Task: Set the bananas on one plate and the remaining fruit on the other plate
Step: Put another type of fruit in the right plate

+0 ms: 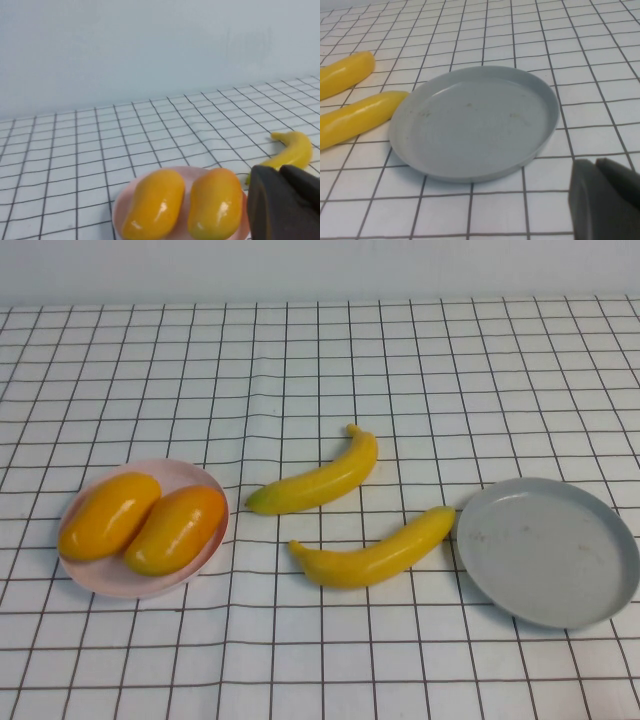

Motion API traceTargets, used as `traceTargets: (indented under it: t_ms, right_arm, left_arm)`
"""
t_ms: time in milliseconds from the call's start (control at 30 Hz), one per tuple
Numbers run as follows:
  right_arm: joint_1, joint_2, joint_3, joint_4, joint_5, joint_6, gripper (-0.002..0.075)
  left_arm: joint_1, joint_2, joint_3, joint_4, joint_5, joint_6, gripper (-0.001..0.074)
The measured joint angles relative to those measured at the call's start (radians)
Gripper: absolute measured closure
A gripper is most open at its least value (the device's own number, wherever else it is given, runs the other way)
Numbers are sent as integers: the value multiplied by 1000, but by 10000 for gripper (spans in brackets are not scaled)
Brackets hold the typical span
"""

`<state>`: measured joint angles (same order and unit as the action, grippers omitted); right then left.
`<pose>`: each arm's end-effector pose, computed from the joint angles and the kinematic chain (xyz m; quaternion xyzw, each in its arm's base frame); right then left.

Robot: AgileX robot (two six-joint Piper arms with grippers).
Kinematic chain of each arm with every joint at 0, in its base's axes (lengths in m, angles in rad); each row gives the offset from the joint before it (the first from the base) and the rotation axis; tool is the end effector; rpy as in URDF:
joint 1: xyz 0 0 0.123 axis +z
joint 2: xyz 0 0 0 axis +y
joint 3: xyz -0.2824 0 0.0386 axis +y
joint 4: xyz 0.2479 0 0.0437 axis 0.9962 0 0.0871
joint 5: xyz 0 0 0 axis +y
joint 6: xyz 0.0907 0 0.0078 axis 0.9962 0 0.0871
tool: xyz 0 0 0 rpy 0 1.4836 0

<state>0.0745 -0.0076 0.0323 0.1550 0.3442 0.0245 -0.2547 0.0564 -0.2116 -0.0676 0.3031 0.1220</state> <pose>0.0531 0.0087 0.1720 0.0226 0.7978 0.0942 0.5951 0.0472 -0.0142 0.2534 0.1200 0.7181 -0.0748 0.6815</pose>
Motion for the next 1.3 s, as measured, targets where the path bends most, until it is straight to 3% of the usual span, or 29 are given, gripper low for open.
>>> traceTargets:
  t_ms: [333,700,1300]
  right_arm:
    - [0,0,0,0,2,0,741]
    - [0,0,0,0,5,0,741]
    - [0,0,0,0,5,0,741]
  left_arm:
    - [139,-66,198,74,-34,-4,736]
    - [141,-66,237,121,71,-15,736]
    - [141,-67,237,131,72,-15,736]
